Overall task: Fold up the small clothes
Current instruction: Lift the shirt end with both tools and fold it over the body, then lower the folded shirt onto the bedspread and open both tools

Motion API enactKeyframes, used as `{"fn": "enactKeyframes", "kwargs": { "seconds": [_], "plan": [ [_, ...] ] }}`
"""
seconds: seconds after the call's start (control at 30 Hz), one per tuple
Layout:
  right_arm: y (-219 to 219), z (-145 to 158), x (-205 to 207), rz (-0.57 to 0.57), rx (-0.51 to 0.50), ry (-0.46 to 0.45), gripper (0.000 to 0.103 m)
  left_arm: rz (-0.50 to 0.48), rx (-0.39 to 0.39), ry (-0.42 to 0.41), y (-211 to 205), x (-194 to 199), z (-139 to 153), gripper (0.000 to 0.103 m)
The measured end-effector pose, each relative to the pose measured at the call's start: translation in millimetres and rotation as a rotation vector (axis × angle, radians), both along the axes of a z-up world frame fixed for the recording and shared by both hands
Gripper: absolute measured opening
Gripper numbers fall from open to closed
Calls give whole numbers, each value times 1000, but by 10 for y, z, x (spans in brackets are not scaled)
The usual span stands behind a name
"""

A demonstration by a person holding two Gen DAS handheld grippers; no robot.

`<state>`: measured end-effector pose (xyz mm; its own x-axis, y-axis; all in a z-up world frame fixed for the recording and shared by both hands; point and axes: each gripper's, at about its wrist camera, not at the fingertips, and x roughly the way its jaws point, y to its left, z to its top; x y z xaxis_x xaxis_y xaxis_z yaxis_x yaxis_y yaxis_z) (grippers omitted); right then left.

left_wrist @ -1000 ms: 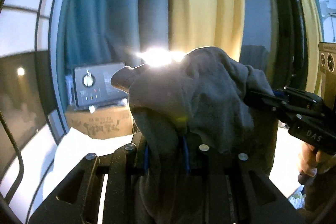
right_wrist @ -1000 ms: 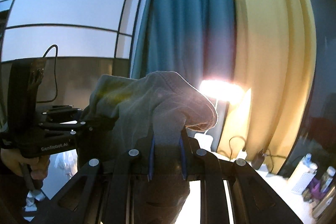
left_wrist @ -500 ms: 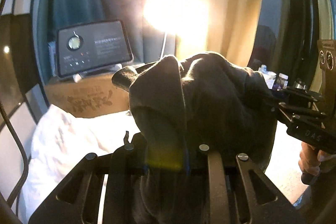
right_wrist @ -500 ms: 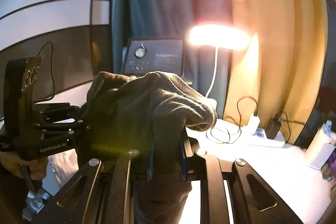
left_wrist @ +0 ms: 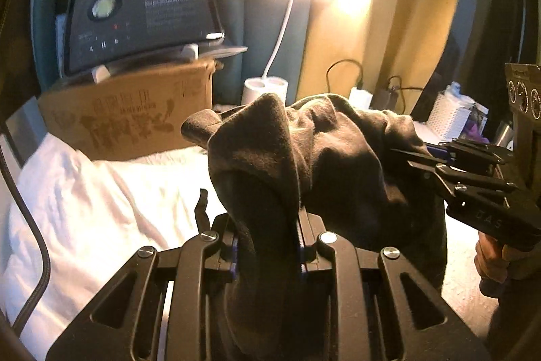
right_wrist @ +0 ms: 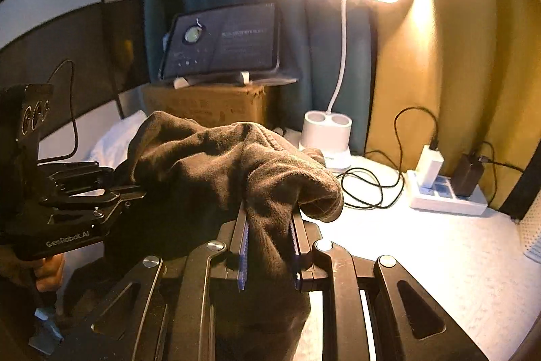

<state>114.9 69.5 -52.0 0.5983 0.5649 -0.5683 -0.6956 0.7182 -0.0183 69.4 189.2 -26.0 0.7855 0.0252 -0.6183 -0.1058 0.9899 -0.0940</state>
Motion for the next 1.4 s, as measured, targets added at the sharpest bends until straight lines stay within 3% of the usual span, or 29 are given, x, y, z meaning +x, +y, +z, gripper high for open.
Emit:
{"fn": "enactKeyframes", "kwargs": {
  "seconds": [0.33, 0.57, 0.8, 0.9, 0.97, 1.03, 1.23, 1.33, 1.4],
  "plan": [
    [188, -498, 537, -4, -40, 125, 19, 51, -56, 111, 200, 311, -443, 23],
    [289, -807, 760, -14, -93, 188, 19, 97, -67, 160, 319, 396, -576, 23],
    [254, -917, 866, -14, -101, 230, 20, 113, -77, 197, 355, 424, -637, 27],
    [231, -908, 880, -23, -106, 235, 31, 133, -80, 207, 375, 433, -634, 30],
    [206, -914, 902, -55, -120, 241, 54, 146, -76, 207, 395, 400, -608, 34],
    [160, -918, 937, -105, -138, 240, 67, 154, -72, 206, 410, 354, -583, 39],
    [26, -851, 851, -131, -148, 231, 68, 183, -54, 199, 410, 193, -466, 41],
    [-28, -786, 759, -146, -157, 221, 68, 191, -51, 169, 396, 77, -355, 60],
    [-53, -751, 715, -154, -159, 215, 68, 192, -52, 146, 376, -10, -275, 64]
  ]
}}
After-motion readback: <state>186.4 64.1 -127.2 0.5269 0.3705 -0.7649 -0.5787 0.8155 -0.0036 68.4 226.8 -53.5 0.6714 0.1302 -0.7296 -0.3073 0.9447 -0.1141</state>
